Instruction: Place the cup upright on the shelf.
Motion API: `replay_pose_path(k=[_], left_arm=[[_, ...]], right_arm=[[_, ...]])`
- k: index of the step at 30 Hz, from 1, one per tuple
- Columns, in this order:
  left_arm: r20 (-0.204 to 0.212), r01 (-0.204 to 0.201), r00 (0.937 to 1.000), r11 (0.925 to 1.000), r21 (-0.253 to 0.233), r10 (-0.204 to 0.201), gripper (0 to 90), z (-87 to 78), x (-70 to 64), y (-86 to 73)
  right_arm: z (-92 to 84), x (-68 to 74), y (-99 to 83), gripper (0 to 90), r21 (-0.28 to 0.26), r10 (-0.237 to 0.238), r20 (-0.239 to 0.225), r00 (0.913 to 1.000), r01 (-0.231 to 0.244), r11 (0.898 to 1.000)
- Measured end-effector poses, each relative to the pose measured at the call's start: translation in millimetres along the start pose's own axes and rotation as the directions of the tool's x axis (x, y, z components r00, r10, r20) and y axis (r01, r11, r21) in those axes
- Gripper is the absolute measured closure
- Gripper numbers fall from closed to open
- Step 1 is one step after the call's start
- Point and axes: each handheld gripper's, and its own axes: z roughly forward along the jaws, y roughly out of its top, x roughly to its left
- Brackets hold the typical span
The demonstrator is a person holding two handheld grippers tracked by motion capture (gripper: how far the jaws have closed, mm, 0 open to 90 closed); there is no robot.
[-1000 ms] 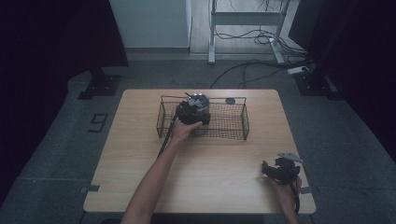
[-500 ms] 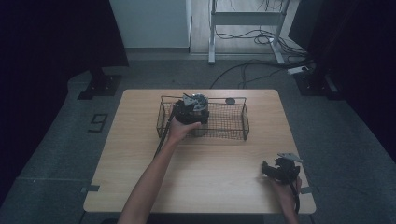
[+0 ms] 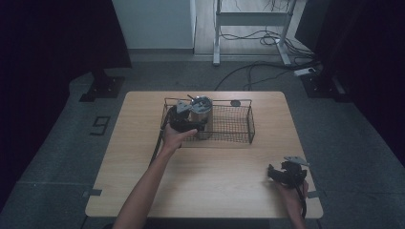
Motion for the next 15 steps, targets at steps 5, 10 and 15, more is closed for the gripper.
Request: replay_pose_path(k=[5,10,15], left_arm=[[-0.005,-0.011,0.9999,0.9999,0.004,0.011,4.1,-10.0,-0.8,-14.5],[0.011,0.006,0.9999,0.9999,-0.015,-0.006,9.6,-26.6,-0.6,-31.0],[0.025,0.004,0.9997,1.0000,-0.008,-0.004,11.3,-40.0,-4.4,-39.9]], right_arm=[[0.0,0.0,0.0,11.6,0.000,0.000,0.001,1.0000,0.000,1.000],[-0.2,0.2,0.2,11.6,0.002,0.001,0.001,1.0000,-0.001,1.000],[-0.1,0.3,0.1,11.7,0.002,0.001,0.002,1.0000,-0.001,1.000]])
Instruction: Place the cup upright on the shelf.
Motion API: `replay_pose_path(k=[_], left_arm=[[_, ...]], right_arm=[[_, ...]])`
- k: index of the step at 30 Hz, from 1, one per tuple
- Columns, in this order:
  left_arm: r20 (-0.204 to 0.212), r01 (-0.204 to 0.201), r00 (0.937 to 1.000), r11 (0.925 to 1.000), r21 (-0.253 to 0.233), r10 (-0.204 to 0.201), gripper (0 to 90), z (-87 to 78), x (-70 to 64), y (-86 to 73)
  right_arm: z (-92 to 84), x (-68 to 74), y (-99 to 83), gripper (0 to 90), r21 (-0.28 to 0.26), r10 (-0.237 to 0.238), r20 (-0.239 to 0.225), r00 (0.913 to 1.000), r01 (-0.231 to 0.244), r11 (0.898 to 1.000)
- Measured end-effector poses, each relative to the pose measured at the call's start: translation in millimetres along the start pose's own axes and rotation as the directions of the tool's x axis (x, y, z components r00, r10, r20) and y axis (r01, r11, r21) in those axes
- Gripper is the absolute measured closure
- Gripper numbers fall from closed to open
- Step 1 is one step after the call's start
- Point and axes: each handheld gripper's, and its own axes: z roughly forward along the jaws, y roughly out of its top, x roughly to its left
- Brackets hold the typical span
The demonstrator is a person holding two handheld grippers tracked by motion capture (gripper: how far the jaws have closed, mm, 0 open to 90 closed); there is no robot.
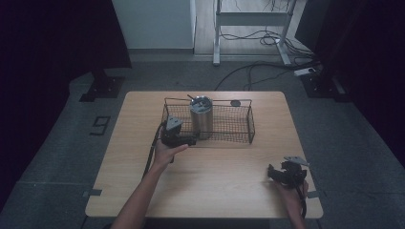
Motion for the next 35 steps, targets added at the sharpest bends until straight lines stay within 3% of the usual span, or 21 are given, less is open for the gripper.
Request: replay_pose_path(k=[6,17,27,35], left_arm=[[-0.003,-0.024,0.9997,0.9994,0.026,0.025,13.2,-18.1,-6.2,-15.1],[0.027,-0.020,0.9995,0.9971,0.074,0.018,14.2,-48.1,-12.0,-54.3],[-0.005,-0.019,0.9998,0.9923,0.122,0.019,14.2,-57.2,-11.3,-83.8],[-0.009,0.000,1.0000,0.9925,0.123,0.001,14.2,-60.1,-10.6,-88.2]], right_arm=[[0.0,0.0,0.0,11.7,0.000,0.000,0.000,1.0000,0.000,1.000],[0.0,0.0,0.0,11.7,0.000,-0.001,0.000,1.0000,0.001,1.000],[0.0,0.1,0.0,11.8,0.000,0.000,0.000,1.0000,0.000,1.000],[0.0,0.1,0.0,11.8,-0.001,-0.001,0.000,1.0000,0.001,1.000]])
